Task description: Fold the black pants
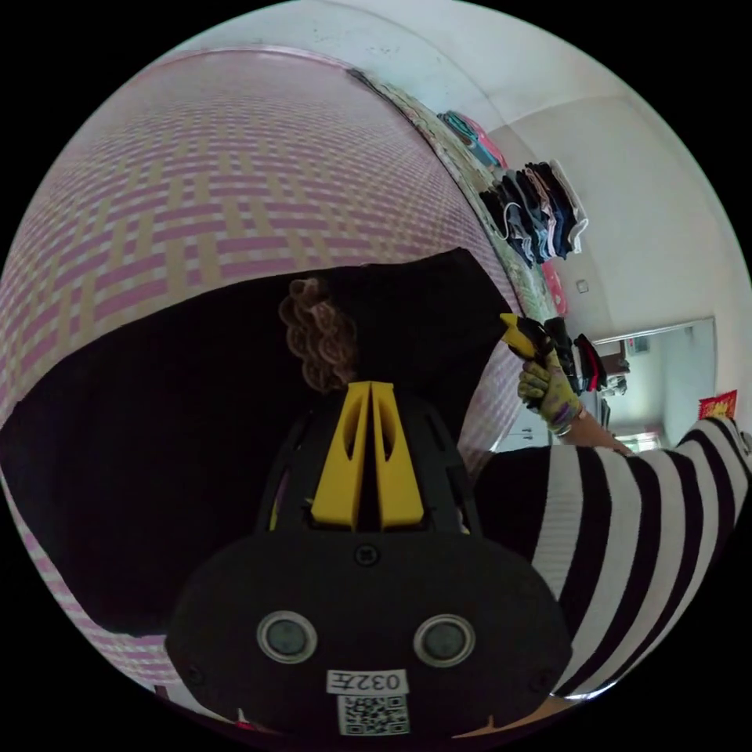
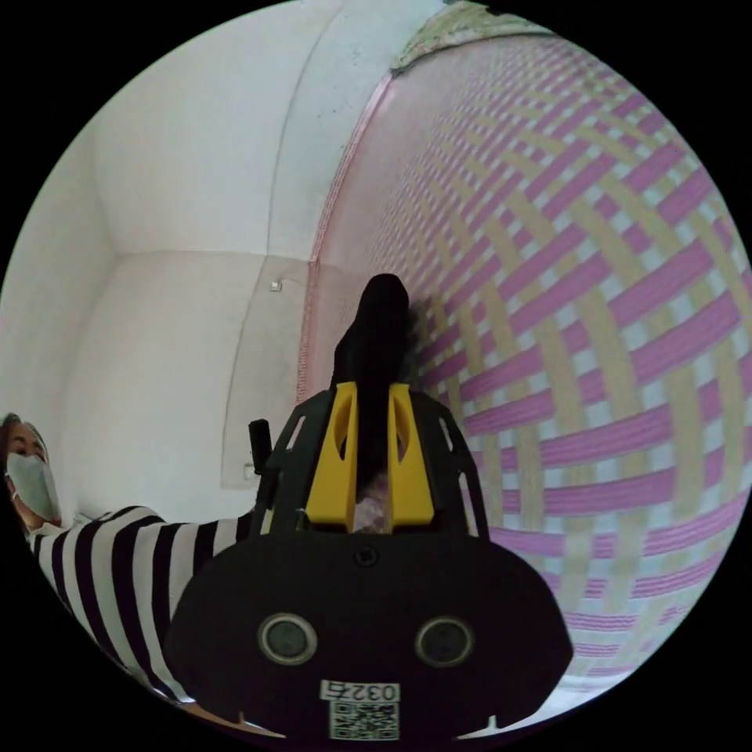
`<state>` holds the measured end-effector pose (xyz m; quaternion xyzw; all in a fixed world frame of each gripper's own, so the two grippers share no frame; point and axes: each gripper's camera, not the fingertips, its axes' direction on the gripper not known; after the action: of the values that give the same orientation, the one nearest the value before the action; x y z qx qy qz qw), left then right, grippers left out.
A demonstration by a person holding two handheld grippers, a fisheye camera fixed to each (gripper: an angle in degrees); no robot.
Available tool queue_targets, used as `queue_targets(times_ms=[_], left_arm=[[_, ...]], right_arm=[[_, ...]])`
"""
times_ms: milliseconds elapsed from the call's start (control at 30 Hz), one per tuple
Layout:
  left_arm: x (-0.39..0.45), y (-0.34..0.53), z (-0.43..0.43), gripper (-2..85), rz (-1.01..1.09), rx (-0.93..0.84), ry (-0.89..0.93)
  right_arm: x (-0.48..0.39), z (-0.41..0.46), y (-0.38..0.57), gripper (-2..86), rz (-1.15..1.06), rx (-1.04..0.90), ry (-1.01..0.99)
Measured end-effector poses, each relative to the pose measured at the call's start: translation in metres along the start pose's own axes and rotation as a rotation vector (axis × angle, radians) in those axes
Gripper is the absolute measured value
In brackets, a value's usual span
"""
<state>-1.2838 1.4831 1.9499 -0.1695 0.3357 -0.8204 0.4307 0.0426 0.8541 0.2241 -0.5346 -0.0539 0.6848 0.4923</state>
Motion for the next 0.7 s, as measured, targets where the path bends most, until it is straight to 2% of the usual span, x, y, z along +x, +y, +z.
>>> queue_targets(times_ms=[67,200,367,533,700], left_arm=[[0.015,-0.022,0.015,-0.9,-0.002,-0.036,0.057],[0.046,-0.063,0.044,-0.9,0.061,-0.122,0.285],[0.027,-0.058,0.004,-0.9,-0.012,0.001,0.418],[-0.004,-0.019,-0.067,-0.9,-0.106,0.167,0.428],[-0.032,0.019,-0.121,-0.9,-0.201,0.296,0.405]], right_arm=[[0.005,-0.023,-0.009,6.2,-0.008,0.057,0.054],[0.01,-0.068,-0.023,6.2,-0.043,0.144,0.236],[-0.031,-0.066,-0.025,6.2,-0.199,0.153,0.353],[-0.122,0.0,-0.009,6.2,-0.468,0.115,0.488],[-0.202,0.096,0.029,6.2,-0.721,-0.013,0.458]])
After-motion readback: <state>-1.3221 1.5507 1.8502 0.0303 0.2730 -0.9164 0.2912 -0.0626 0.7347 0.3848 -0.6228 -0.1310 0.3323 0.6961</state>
